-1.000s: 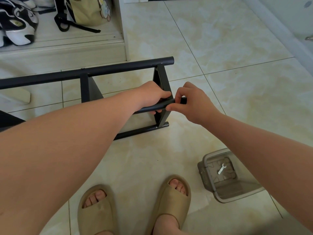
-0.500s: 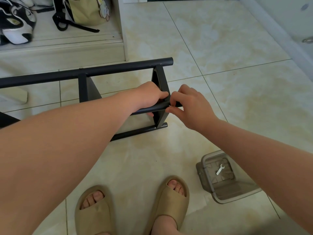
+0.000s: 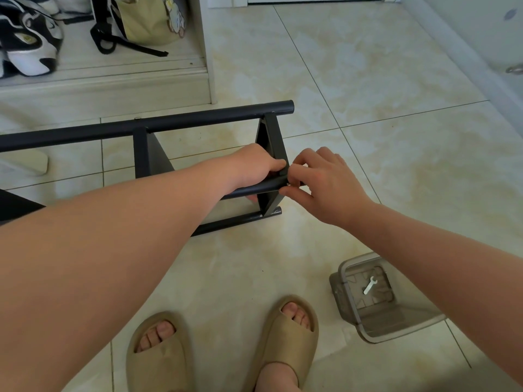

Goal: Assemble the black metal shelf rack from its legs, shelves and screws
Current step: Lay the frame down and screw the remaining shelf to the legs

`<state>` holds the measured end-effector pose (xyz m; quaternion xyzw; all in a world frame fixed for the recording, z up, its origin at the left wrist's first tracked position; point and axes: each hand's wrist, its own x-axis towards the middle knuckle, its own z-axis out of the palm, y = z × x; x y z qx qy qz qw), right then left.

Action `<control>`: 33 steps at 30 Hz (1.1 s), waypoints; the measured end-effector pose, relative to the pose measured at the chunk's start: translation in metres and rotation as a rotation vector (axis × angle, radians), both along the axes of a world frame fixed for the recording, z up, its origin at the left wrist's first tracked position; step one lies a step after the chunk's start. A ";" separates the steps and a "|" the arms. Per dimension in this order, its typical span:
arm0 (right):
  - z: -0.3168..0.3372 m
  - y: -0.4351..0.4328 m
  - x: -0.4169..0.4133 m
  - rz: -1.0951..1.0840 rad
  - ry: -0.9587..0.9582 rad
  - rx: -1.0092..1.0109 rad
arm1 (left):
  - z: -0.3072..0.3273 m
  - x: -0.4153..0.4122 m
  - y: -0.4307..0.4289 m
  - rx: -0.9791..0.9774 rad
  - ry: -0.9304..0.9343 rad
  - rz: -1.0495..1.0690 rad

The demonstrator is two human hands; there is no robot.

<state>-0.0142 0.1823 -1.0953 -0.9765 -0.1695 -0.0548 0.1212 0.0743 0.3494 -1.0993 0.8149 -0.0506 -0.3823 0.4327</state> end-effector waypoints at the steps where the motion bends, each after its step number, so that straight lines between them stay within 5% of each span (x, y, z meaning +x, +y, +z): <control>1: 0.001 -0.002 0.000 0.006 0.048 0.029 | -0.001 -0.001 0.000 -0.008 0.011 0.003; 6: 0.004 -0.006 -0.002 -0.047 0.312 0.258 | -0.005 -0.009 0.001 -0.029 0.051 -0.020; 17: 0.002 -0.003 -0.014 -0.183 0.383 0.306 | -0.008 -0.026 0.003 -0.129 0.024 0.028; 33: 0.007 -0.012 -0.016 -0.303 0.446 0.429 | 0.003 -0.032 -0.012 0.023 -0.060 -0.010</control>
